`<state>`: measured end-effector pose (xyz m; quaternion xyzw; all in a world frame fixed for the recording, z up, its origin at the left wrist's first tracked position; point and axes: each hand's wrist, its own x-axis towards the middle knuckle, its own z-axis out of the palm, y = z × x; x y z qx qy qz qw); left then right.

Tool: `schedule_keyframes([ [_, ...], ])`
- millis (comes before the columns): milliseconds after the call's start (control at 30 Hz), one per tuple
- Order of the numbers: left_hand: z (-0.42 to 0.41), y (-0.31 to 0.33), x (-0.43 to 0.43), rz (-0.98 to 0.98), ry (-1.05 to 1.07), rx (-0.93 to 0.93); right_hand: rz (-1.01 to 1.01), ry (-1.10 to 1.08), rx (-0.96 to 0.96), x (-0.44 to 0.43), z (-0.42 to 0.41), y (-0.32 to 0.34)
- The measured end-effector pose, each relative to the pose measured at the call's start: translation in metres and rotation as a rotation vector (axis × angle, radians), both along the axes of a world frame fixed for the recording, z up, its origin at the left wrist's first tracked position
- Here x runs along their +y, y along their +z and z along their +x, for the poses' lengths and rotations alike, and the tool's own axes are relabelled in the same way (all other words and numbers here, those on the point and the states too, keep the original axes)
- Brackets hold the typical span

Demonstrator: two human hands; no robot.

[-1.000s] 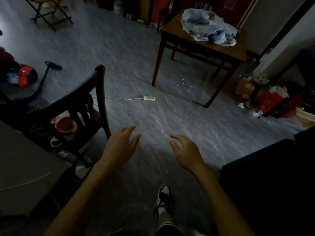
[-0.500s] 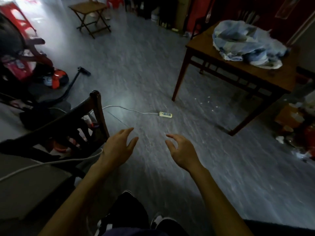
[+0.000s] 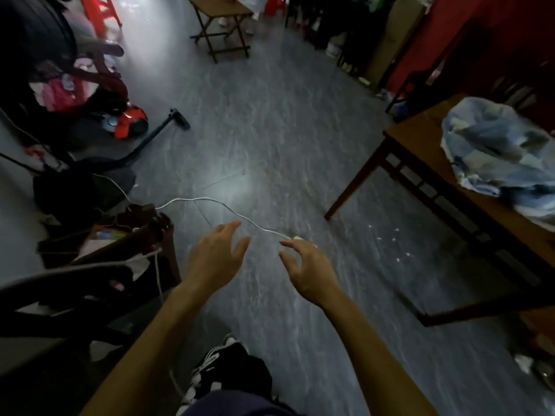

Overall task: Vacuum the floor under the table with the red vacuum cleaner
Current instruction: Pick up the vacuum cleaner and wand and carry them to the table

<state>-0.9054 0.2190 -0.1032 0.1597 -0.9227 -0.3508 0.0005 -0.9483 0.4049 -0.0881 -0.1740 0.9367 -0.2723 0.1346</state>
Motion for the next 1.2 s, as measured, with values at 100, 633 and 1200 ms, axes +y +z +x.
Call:
schedule_keyframes([
  [100, -0.05, 0.006, -0.018, 0.027, 0.041, 0.017, 0.007, 0.025, 0.022, -0.02, -0.06, 0.007],
  [633, -0.288, -0.025, -0.104, -0.038, 0.287, 0.01, -0.014, 0.334, -0.084, -0.133, -0.355, -0.043],
  [1200, -0.491, -0.023, -0.271, -0.091, 0.604, 0.019, -0.044, 0.629, -0.118, -0.324, -0.626, -0.046],
])
